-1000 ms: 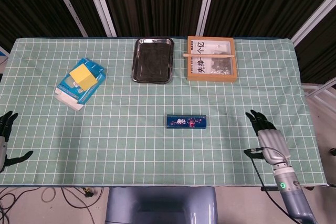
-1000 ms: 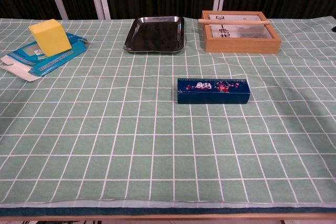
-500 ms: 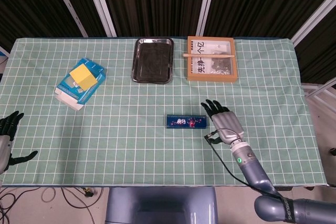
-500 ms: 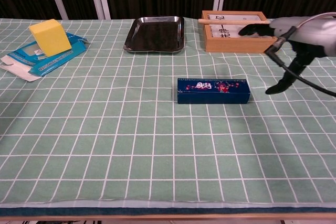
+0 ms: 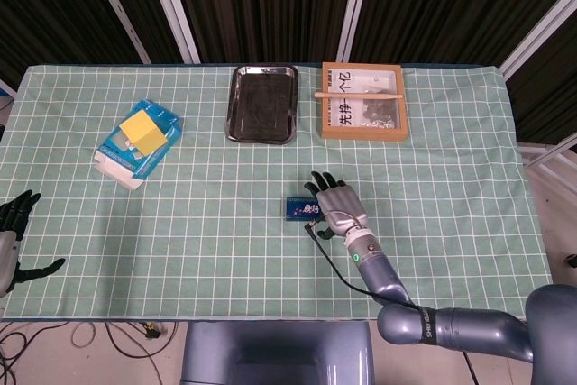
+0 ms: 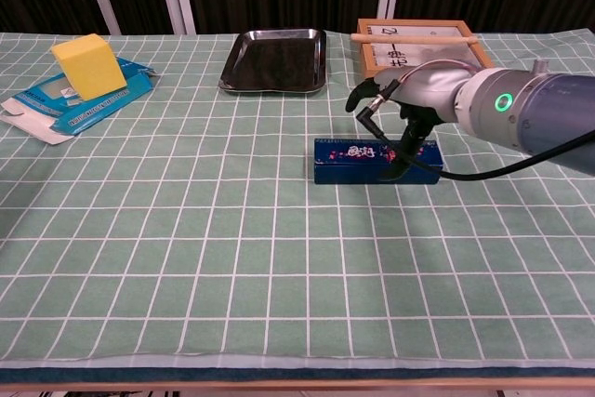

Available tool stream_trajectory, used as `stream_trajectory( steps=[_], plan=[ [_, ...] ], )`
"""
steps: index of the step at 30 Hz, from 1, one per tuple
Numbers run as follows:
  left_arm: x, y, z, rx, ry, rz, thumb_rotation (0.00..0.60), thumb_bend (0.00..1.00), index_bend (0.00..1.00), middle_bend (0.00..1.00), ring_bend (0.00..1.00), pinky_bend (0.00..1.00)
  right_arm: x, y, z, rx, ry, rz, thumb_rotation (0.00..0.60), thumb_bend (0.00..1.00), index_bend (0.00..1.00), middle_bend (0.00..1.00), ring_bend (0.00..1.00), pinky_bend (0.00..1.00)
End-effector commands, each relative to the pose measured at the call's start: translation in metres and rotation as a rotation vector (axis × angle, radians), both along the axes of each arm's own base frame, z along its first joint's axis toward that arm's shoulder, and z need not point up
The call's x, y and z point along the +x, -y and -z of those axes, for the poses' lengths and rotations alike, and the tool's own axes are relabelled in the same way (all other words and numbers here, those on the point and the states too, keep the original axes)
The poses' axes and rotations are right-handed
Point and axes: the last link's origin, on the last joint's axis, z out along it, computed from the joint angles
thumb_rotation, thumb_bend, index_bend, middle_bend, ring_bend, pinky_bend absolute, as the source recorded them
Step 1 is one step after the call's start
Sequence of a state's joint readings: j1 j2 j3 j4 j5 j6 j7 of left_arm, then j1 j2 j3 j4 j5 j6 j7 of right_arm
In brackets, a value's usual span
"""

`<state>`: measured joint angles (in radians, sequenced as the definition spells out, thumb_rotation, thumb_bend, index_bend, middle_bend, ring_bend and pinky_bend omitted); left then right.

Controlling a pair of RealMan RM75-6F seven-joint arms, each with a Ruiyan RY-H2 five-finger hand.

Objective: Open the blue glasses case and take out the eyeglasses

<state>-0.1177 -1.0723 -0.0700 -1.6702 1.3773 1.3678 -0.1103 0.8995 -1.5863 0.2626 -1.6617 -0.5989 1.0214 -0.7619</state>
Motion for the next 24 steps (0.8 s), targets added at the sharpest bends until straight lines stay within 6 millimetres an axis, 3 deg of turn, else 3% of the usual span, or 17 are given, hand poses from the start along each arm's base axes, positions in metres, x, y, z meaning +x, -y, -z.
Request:
stream_trajectory(
  steps=[1,10,24],
  plan=[
    [0.000,-0.001,0.000,0.000,0.006,-0.003,0.600,0.01,0.00,0.00,0.00,0.00,0.006,0.003,0.011,0.009,0.005,0.012,0.600,0.30,0.20,0.00,0.00,0.23],
    [0.000,-0.001,-0.001,-0.003,0.024,-0.006,0.600,0.01,0.00,0.00,0.00,0.00,0.010,0.008,0.026,0.024,0.012,0.088,0.600,0.39,0.20,0.00,0.00,0.23],
    [0.001,-0.002,-0.001,-0.007,0.039,-0.007,0.600,0.01,0.00,0.00,0.00,0.00,0.021,0.009,0.036,0.068,0.045,0.222,0.600,0.40,0.21,0.00,0.00,0.23]
  ],
)
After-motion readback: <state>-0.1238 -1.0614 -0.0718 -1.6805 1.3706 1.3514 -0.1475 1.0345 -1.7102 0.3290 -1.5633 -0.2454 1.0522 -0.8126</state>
